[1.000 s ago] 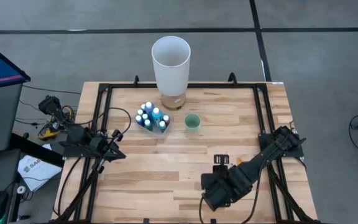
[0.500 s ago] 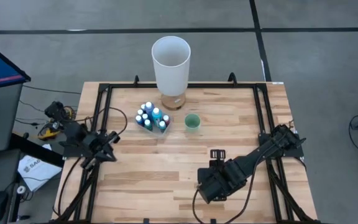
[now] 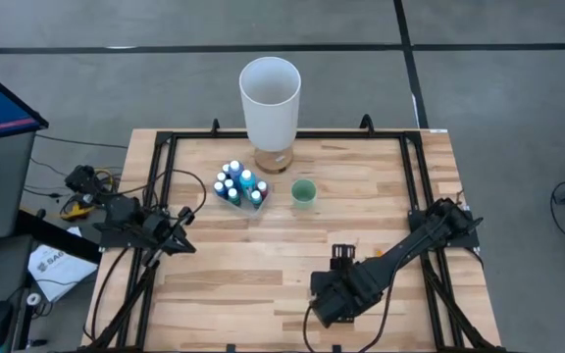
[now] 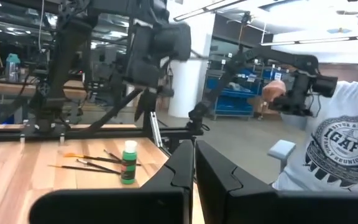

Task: Pick & Place Paint Supplies
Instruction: Put the green paint bottle into the transparent bin, then put the top gold paint brush into the green cup

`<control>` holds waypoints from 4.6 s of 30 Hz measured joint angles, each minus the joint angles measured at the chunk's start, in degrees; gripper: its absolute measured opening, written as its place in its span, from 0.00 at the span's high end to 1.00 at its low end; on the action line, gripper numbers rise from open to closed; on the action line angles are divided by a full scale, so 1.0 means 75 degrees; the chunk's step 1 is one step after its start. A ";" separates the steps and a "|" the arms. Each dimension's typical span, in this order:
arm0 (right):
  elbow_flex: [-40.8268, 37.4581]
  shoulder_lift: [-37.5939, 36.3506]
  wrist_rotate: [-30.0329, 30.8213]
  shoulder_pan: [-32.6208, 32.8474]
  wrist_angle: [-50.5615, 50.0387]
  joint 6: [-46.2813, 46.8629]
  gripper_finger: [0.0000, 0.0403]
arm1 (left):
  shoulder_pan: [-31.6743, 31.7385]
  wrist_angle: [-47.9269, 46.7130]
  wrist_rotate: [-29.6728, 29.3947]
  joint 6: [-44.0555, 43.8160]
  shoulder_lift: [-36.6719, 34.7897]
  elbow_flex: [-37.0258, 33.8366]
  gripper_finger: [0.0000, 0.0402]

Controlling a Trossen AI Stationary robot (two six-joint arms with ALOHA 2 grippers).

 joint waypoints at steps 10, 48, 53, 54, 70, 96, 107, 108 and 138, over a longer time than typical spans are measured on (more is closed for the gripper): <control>-0.1017 -0.0006 -0.0567 -0.0003 0.1451 -0.0328 0.43 | 0.0567 0.0008 -0.0022 -0.0166 0.0000 0.0000 1.00; -0.1958 -0.0040 -0.1054 -0.0714 0.2627 -0.1670 0.68 | 0.0735 0.0154 -0.0025 -0.0224 0.0664 0.0000 1.00; -0.1699 -0.0040 -0.1054 -0.1153 0.2654 -0.2417 0.73 | 0.0735 0.0314 -0.0012 -0.0193 0.0455 0.0080 1.00; -0.1644 -0.0040 -0.1048 -0.1266 0.2662 -0.2543 0.73 | 0.0735 0.0304 -0.0013 -0.0187 0.0351 0.0102 1.00; -0.0170 -0.0040 -0.1028 -0.2928 0.2883 -0.4640 0.71 | 0.1231 -0.0188 -0.0287 -0.0356 0.0003 0.0143 1.00; 0.0551 0.0771 -0.1100 -0.5279 0.4570 -0.5778 0.70 | 0.1228 -0.0120 -0.0287 -0.0386 0.0020 0.0146 1.00; 0.0551 0.1160 -0.1258 -0.5401 0.4700 -0.5834 0.70 | 0.1228 -0.0114 -0.0288 -0.0388 0.0020 0.0146 1.00; 0.0551 0.1160 -0.1300 -0.5403 0.4734 -0.5832 0.70 | 0.1228 -0.0114 -0.0287 -0.0388 0.0020 0.0146 1.00; 0.0551 0.1151 -0.1345 -0.5273 0.4804 -0.5702 0.60 | 0.1228 -0.0121 -0.0287 -0.0388 0.0020 0.0149 1.00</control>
